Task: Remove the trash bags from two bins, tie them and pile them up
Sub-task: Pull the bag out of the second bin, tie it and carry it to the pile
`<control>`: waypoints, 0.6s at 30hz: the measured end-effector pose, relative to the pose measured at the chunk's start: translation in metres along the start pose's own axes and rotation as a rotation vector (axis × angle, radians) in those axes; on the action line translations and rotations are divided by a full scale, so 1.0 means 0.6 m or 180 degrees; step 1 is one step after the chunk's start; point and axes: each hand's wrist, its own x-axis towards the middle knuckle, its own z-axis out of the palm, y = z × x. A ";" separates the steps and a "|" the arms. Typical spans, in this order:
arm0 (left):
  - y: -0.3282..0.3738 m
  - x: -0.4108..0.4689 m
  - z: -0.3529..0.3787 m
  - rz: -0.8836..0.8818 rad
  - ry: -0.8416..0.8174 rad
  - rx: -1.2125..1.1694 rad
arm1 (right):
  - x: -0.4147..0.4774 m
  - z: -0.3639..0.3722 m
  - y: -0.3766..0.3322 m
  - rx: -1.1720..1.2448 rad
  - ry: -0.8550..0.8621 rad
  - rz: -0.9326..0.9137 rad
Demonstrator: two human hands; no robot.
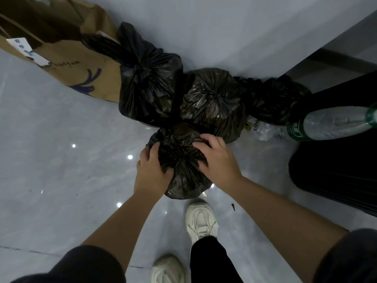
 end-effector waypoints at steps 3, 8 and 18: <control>-0.004 -0.005 0.017 -0.0526 -0.0494 -0.0195 | -0.013 0.001 0.015 -0.0424 -0.0939 -0.0097; -0.007 0.024 0.071 -0.0504 -0.0628 -0.0229 | -0.001 0.034 0.040 -0.0571 -0.1202 0.0056; -0.011 0.068 0.097 -0.0205 -0.0727 0.0107 | 0.023 0.064 0.077 -0.0575 -0.1309 0.0227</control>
